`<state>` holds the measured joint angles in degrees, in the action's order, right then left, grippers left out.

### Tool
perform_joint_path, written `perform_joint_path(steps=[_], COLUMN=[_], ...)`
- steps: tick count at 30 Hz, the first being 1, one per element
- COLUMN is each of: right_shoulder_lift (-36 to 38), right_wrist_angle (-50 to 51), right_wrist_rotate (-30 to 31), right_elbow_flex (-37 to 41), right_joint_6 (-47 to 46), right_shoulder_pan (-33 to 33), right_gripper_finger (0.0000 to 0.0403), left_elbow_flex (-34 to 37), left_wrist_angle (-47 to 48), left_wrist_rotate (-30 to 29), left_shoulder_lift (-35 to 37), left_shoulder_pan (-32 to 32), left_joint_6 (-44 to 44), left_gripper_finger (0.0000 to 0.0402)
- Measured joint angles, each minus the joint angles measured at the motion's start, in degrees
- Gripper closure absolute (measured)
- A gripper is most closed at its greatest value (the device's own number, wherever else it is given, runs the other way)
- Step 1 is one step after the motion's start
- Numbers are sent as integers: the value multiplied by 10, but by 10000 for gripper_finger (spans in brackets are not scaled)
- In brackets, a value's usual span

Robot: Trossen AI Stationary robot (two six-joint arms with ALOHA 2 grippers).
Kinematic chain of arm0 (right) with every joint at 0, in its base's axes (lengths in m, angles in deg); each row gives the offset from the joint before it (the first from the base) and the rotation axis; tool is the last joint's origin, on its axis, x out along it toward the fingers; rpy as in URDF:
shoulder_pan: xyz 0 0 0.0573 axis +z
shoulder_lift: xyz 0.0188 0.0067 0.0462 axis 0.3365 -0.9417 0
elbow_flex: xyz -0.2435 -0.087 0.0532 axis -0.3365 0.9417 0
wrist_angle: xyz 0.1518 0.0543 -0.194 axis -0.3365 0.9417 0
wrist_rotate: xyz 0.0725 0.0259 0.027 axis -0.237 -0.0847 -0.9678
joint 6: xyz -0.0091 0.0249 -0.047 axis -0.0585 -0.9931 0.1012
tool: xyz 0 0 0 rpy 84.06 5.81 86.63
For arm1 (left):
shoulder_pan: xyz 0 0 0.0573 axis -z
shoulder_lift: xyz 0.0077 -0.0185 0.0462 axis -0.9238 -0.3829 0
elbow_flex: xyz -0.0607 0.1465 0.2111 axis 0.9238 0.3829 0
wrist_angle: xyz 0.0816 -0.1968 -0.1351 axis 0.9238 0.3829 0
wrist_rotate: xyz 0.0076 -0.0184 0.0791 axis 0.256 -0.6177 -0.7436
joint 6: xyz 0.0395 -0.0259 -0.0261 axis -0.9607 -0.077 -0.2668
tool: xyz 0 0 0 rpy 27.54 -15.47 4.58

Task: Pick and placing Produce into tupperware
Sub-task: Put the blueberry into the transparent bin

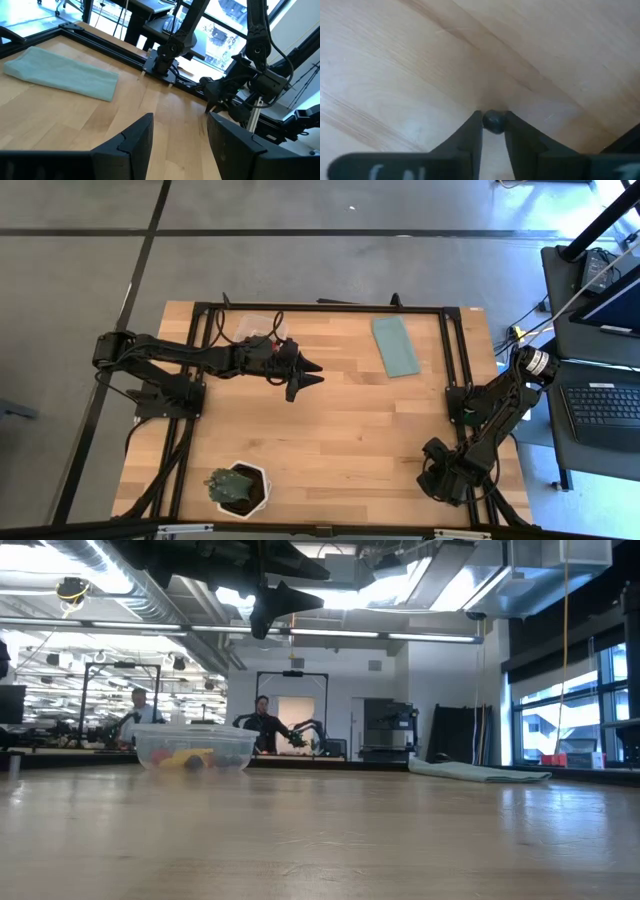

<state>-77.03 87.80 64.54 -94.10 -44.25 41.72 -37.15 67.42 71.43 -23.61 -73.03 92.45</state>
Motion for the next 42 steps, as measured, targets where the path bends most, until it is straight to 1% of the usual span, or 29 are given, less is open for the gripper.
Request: perform_joint_path(steps=[4, 15, 16, 20, 23, 26, 28, 31, 33, 36, 38, 40, 42], right_shoulder_lift=[0, 3, 6, 34, 65, 109, 139, 183, 209, 236, 242, 242, 235], right_wrist_angle=[-1, 1, 1, -6, -18, -50, -70, -115, -146, -218, -288, -356, -430], right_wrist_rotate=[1, 7, 15, 102, 154, 211, 255, 311, 331, 336, 325, 292, 245], right_elbow_flex=[0, 0, 0, -6, -7, -8, -9, -9, -9, -9, -9, -9, -9], right_joint_6=[1, 2, 2, -3, 29, 96, 157, 268, 353, 489, 574, 647, 699], right_shoulder_pan=[0, 0, 0, -16, -41, -73, -100, -154, -198, -278, -334, -389, -441], right_gripper_finger=[340, 346, 347, 347, 347, 347, 347, 347, 347, 347, 347, 347, 347], left_elbow_flex=[0, 0, 0, 0, 0, 0, 0, 0, 0, 0, 0, 0, -1], left_wrist_angle=[0, 0, 0, 0, -1, -5, -7, -9, -9, -10, -10, -10, -12], left_wrist_rotate=[0, 0, 0, 0, 2, 4, 5, 5, 5, 5, 7, 7, 7], left_shoulder_lift=[0, 0, 0, 0, 0, 0, 0, 0, 0, 0, 1, 6, 9], left_shoulder_pan=[0, 0, 0, 0, 2, 5, 8, 15, 18, 26, 30, 31, 31], left_joint_6=[0, 0, 0, 0, 1, 1, 2, 2, 2, 0, -7, -15, -28], left_gripper_finger=[225, 225, 225, 225, 225, 225, 225, 225, 225, 225, 225, 225, 225])
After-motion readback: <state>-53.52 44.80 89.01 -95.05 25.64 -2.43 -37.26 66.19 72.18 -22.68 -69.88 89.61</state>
